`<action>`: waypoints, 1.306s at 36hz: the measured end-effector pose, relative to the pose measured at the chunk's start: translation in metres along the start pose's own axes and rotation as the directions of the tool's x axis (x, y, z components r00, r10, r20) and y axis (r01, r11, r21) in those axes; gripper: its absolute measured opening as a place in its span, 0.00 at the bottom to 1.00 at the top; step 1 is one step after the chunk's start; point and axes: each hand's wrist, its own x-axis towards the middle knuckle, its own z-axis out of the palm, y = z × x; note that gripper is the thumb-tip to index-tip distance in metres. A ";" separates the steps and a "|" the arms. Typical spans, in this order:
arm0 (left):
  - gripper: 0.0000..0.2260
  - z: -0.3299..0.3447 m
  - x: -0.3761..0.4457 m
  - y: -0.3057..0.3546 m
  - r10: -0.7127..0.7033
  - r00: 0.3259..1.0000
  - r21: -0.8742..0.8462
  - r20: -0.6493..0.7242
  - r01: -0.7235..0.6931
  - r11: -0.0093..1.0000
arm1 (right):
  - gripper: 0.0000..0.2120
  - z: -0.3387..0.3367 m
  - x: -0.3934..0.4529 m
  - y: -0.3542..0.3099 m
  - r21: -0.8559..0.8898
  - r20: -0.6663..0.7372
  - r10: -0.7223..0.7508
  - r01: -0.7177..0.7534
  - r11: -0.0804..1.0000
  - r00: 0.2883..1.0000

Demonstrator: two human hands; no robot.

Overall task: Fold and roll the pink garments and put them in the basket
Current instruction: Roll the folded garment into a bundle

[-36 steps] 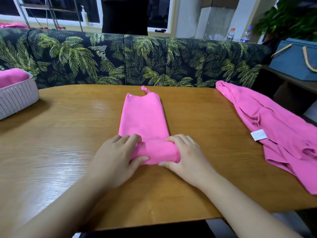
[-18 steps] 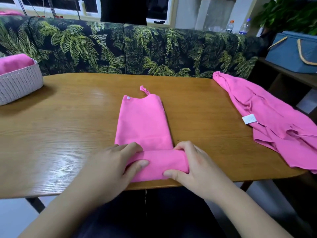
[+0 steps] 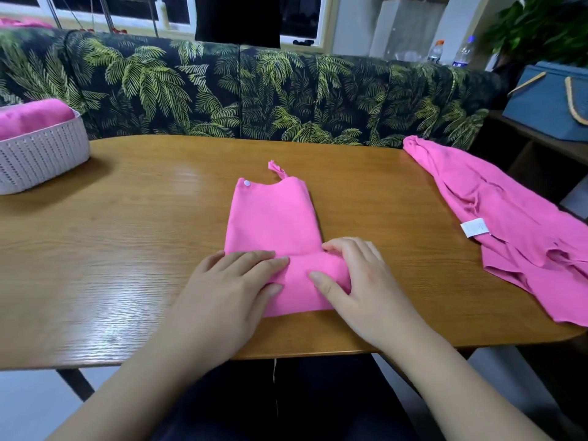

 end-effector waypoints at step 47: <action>0.22 0.030 0.126 -0.085 -0.101 0.989 -0.398 0.109 0.136 0.907 | 0.41 0.054 0.082 -0.005 -0.420 -0.107 0.010 -0.054 0.906 0.994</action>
